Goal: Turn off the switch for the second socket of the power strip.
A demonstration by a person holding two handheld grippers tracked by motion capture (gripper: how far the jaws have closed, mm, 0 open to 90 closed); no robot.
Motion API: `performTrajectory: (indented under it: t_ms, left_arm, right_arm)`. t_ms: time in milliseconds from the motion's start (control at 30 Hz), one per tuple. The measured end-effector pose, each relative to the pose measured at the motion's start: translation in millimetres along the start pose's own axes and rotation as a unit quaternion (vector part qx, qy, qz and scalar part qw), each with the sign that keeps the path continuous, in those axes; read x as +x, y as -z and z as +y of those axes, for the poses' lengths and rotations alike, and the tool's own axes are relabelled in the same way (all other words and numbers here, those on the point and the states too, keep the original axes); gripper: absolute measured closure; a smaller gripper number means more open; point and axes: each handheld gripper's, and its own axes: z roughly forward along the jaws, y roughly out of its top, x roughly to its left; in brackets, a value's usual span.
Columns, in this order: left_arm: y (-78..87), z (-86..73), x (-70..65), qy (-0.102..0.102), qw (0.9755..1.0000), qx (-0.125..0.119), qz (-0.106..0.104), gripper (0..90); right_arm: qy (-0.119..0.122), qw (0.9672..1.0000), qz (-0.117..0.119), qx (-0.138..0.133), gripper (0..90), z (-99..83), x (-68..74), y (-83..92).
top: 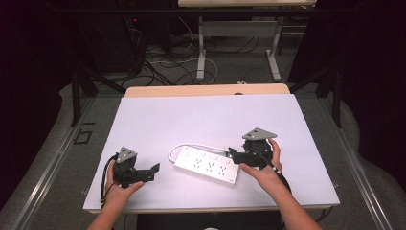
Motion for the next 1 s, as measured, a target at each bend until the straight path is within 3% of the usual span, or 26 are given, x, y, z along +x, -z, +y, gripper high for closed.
performTrajectory:
  t_ms: [200, 400, 633, 1000]
  left_arm:
    - [-0.2, 0.1, 0.7, 0.0, 1.0, 0.001, -0.001, 0.3]
    - [-0.1, 0.1, 0.6, 0.0, 1.0, 0.003, -0.001, 0.3]
    - [-0.6, -0.1, 0.6, -0.001, 1.0, 0.002, 0.0, 0.4]
    - [-1.4, -0.4, 0.1, -0.001, 1.0, -0.001, 0.003, 0.7]
  right_arm:
    - [-0.007, 1.0, -0.007, -0.001, 33.1, -2.7, -0.9, -7.8]
    - [-0.018, 0.9997, 0.001, 0.016, 37.0, -4.5, -2.8, -16.9]
    - [-0.015, 0.9992, 0.011, 0.036, 40.5, -8.6, -0.4, -29.6]
    - [-0.02, 0.9986, 0.03, 0.038, 41.8, -8.9, 3.1, -39.8]
